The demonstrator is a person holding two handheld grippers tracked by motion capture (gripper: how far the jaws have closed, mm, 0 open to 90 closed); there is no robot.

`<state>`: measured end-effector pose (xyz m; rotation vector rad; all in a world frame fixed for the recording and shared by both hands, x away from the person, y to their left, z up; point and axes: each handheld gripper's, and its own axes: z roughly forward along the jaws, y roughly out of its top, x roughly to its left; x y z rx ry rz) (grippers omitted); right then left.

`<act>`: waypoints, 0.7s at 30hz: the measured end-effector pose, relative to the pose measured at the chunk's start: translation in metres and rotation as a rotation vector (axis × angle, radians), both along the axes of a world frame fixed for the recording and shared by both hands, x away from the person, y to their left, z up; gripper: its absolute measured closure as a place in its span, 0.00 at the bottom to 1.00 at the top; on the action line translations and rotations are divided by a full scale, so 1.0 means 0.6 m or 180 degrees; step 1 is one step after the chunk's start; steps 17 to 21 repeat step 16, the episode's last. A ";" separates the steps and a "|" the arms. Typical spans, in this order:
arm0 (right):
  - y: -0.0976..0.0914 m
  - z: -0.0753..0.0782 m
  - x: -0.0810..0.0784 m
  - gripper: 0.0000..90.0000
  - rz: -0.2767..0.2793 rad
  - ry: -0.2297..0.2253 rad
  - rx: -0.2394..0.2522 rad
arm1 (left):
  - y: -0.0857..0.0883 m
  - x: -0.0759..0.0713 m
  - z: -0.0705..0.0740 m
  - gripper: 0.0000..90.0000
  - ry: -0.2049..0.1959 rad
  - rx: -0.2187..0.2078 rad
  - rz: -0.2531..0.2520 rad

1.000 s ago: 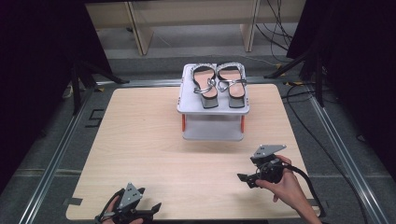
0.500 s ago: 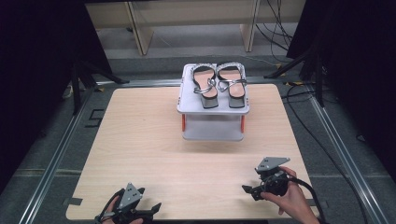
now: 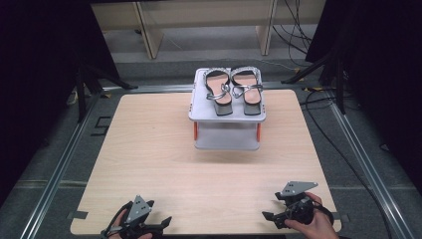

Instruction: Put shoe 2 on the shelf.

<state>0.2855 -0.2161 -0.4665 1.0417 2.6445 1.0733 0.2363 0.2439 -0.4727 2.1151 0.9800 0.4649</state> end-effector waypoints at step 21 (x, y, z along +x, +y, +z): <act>0.011 -0.006 -0.016 0.19 0.0158 -0.0044 -0.0129 | 0.001 0.001 0.001 0.22 -0.0028 0.0044 -0.0059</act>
